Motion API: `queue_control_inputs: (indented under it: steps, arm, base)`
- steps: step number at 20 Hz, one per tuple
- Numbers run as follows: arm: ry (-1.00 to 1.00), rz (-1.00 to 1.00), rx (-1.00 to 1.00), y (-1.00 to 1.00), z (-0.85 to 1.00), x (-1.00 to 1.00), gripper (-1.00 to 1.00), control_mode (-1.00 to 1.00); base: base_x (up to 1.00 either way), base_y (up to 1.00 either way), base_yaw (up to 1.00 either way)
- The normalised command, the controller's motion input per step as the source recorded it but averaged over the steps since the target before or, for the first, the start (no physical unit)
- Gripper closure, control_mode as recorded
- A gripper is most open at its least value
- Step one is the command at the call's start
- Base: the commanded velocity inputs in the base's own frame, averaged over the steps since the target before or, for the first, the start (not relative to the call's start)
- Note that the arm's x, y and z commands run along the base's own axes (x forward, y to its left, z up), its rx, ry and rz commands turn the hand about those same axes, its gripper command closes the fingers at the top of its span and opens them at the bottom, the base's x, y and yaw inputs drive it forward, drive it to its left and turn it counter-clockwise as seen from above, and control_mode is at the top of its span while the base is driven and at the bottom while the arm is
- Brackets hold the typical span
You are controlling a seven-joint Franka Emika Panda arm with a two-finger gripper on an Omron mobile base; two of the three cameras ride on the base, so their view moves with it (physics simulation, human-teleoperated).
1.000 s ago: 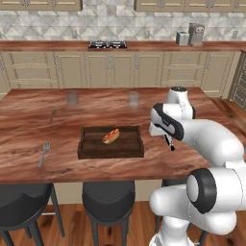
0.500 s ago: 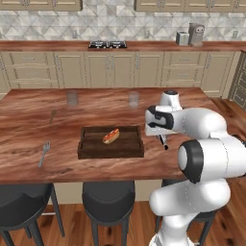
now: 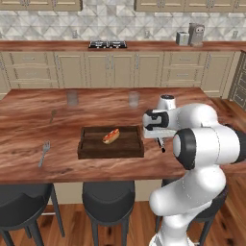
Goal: Take the tongs from the drawer on the left and place them on the dining counter next to the tray containing the hot dog.
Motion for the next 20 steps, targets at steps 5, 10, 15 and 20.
queue_control_inputs:
  steps: [5,10,15,20]
  arm:
    - [0.00,-0.01,0.00,0.00,-0.25,0.12,1.00,-1.00]
    - [0.00,0.00,0.00,0.00,-0.22,0.12,1.00,-1.00]
    - [0.00,0.00,0.00,0.00,-0.25,0.10,1.00,-1.00]
    - [0.00,0.00,0.00,0.00,-0.21,0.14,1.00,-1.00]
  base:
    - [0.00,0.00,0.00]
    - [0.00,0.00,0.00]
    - [0.00,0.00,0.00]
    - [0.00,0.00,0.00]
